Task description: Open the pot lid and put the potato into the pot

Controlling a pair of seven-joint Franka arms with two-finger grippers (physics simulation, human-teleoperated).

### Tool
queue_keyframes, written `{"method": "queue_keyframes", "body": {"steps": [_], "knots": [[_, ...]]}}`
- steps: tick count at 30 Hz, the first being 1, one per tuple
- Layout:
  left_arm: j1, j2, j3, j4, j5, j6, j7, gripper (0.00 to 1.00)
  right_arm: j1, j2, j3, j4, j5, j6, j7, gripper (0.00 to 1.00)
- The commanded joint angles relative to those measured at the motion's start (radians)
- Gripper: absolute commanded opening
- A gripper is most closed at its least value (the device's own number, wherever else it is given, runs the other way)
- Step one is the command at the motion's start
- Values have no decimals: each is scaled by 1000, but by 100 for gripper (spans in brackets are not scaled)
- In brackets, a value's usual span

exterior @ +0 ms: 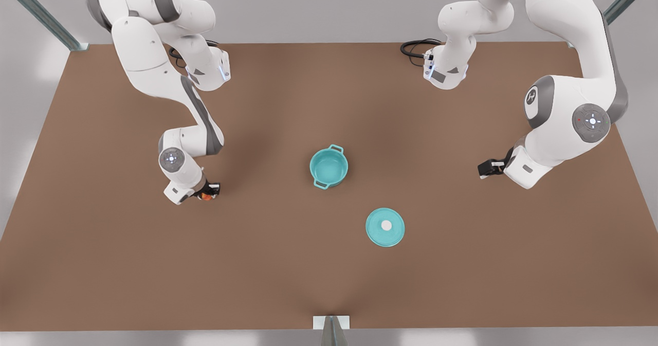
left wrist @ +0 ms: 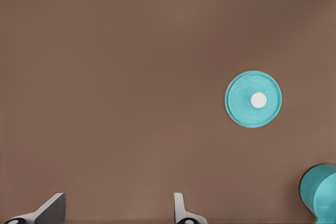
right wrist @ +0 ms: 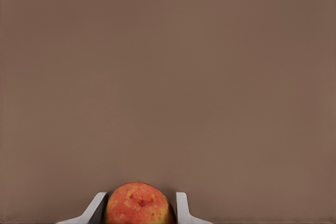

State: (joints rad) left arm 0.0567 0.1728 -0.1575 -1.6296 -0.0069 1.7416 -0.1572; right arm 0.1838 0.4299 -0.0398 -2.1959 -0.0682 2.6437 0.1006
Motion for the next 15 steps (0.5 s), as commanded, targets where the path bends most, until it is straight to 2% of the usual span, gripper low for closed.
{"method": "queue_keyframes", "body": {"steps": [1, 5, 15], "knots": [[0, -1, 0, 0, 1, -2, 134, 100, 0, -7, 0, 1, -9, -30, -1, 47], [-2, -1, 0, -4, 1, -2, 134, 100, 0, -30, 15, 4, -9, -62, 1, 45], [0, -1, 0, -4, 2, -2, 136, 100, 8, -109, 150, 94, -5, -140, 10, 44]]}}
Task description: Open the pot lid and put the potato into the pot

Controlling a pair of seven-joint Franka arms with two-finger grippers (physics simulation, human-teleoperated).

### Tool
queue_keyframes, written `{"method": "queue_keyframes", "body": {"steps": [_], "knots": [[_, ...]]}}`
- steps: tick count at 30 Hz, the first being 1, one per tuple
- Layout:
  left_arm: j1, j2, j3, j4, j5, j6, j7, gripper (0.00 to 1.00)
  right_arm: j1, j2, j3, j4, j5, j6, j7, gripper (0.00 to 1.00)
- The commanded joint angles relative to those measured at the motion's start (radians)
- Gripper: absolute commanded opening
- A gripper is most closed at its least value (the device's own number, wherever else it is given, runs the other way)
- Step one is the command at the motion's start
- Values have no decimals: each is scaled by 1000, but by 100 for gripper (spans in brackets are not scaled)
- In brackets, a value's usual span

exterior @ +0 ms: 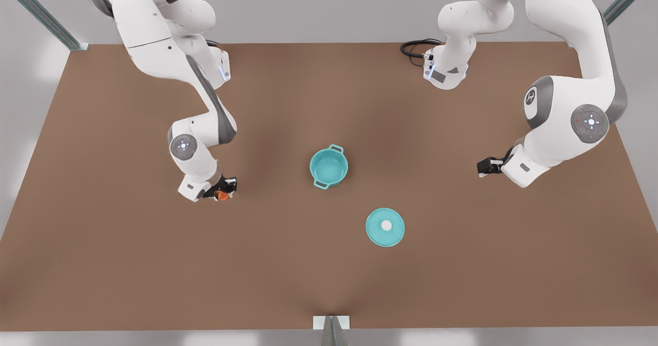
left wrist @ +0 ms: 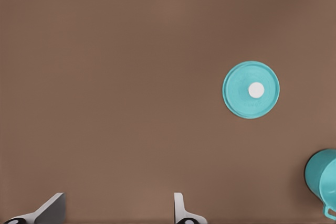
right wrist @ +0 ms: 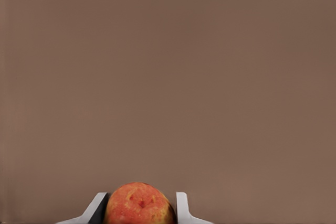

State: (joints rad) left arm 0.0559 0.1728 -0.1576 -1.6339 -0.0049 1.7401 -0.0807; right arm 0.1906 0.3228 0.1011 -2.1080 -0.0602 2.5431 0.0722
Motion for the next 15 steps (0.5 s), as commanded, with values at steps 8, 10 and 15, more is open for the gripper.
{"method": "queue_keyframes", "body": {"steps": [8, 10, 15], "knots": [[-1, -1, 0, 0, 34, -1, 59, 100, 3, -1, 147, 74, -13, -69, 43, 41], [-1, -1, 0, 0, 34, -1, 58, 100, 3, 4, 192, 88, -13, -69, 43, 41], [-1, -1, -2, 0, 34, -1, 58, 100, 21, 12, 301, 155, -15, -70, 41, 41]]}}
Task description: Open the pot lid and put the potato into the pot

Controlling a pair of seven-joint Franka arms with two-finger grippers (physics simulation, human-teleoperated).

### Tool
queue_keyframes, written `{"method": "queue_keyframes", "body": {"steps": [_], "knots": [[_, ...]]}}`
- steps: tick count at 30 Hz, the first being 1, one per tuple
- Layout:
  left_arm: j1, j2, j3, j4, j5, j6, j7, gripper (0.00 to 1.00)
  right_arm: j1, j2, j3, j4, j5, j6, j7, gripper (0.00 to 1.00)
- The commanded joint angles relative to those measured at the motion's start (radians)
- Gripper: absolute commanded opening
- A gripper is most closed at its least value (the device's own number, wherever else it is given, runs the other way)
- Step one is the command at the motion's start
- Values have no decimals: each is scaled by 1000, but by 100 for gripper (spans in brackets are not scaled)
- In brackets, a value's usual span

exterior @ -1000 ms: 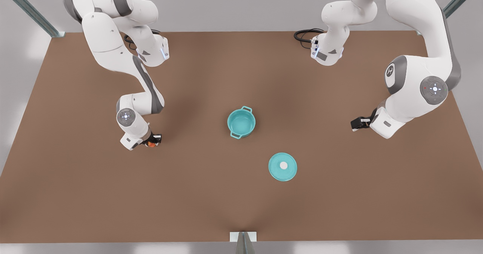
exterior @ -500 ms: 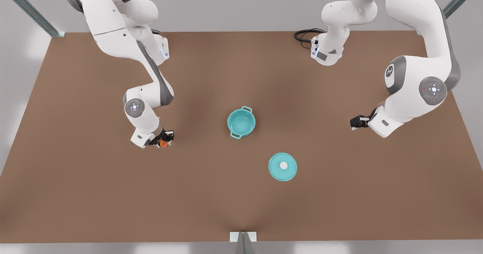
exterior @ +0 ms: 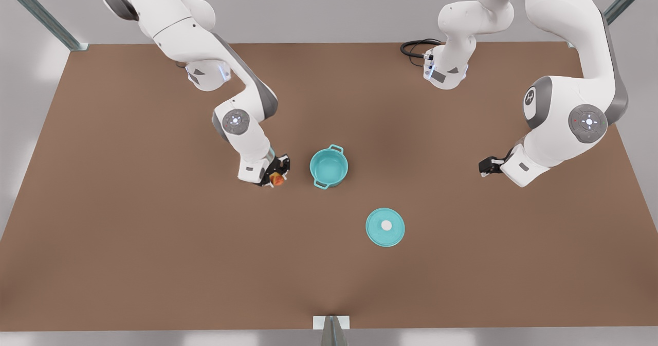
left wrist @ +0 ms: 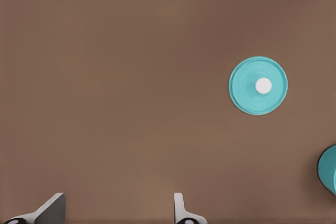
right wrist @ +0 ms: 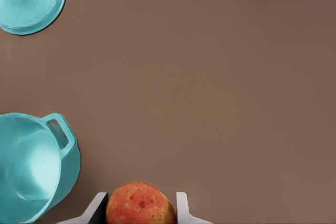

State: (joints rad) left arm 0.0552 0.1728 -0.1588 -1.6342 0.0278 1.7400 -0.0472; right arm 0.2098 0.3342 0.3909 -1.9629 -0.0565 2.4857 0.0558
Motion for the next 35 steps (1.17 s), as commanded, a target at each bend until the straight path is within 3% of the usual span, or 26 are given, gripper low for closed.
{"method": "queue_keyframes", "body": {"steps": [1, 11, 18, 19, 20, 24, 26, 27, 28, 29, 31, 35], "knots": [[0, -1, -1, 0, 1, 0, 24, 100, 2, 5, 29, 24, -19, -13, 59, 41], [0, -1, -1, 0, 1, 0, 24, 100, 157, 242, 57, 185, 43, 4, 98, 40], [0, -1, -1, 0, 1, 0, 23, 100, 184, 310, 51, 219, 43, 25, 110, 41], [0, -1, -1, 0, 1, 0, 23, 100, 184, 310, 51, 219, 43, 25, 111, 78], [0, -1, -1, 0, 1, 0, 23, 100, 184, 310, 51, 220, 40, 25, 110, 100], [0, -1, -1, 0, 1, 0, 23, 100, 177, 301, 49, 233, 43, 22, 130, 100], [-2, 1, -2, 7, 1, 0, 21, 100, 165, 174, -75, 251, 40, -66, 138, 100], [-2, 1, -2, 11, -15, 0, 14, 100, 157, 112, -213, 330, 40, -270, 49, 100], [-14, 8, -2, 25, -6, 7, -54, 100, 41, 98, -271, 455, 40, -486, -121, 100], [-12, 11, -2, 30, -9, 9, -39, 100, -33, 66, -274, 522, 37, -639, -152, 100], [-11, 14, -2, 33, -12, 9, -39, 100, -150, -29, -267, 515, 29, -758, -183, 100], [-14, 16, -2, 33, -16, 10, -39, 100, -173, -49, -264, 510, 29, -801, -172, 100]]}}
